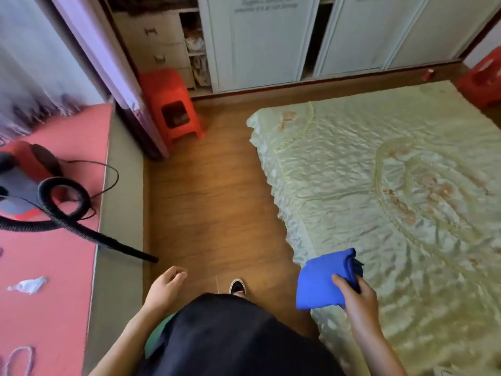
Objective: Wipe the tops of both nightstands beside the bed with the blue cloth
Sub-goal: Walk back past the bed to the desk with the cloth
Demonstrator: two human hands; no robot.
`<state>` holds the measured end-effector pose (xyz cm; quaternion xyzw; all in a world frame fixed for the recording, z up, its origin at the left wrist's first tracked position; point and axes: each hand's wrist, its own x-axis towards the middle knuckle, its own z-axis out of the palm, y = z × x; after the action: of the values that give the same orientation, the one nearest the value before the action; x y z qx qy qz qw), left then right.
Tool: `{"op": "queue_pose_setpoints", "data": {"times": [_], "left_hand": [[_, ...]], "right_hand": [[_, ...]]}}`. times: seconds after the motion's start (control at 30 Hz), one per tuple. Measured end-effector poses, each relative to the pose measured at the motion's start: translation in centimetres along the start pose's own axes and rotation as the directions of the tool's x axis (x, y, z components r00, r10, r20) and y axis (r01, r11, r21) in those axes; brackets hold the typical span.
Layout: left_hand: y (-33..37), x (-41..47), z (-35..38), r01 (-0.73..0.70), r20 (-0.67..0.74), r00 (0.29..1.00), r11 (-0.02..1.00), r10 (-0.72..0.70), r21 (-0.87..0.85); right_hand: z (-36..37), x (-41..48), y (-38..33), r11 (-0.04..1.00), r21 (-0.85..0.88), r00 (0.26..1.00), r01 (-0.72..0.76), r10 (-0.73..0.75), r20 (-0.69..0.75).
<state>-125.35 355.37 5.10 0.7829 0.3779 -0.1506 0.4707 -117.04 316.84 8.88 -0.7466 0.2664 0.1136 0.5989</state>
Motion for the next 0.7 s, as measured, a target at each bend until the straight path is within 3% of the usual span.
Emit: {"op": "queue_pose_setpoints", "data": {"times": [0.2, 0.37, 0.7], "left_hand": [[5.1, 8.1, -3.0, -0.011, -0.052, 0.999, 0.999, 0.008, -0.049], [12.1, 14.2, -5.8, -0.078, -0.068, 0.995, 0.995, 0.074, -0.057], [22.2, 30.6, -6.7, 0.012, -0.094, 0.995, 0.980, -0.032, -0.197]], "right_hand": [[9.7, 9.5, -5.4, 0.998, -0.032, 0.995, -0.048, 0.051, 0.082], [18.6, 16.3, -13.3, 1.000, -0.016, 0.979, 0.012, -0.008, 0.204], [28.9, 34.7, -25.4, 0.995, -0.054, 0.943, 0.079, -0.057, 0.327]]}}
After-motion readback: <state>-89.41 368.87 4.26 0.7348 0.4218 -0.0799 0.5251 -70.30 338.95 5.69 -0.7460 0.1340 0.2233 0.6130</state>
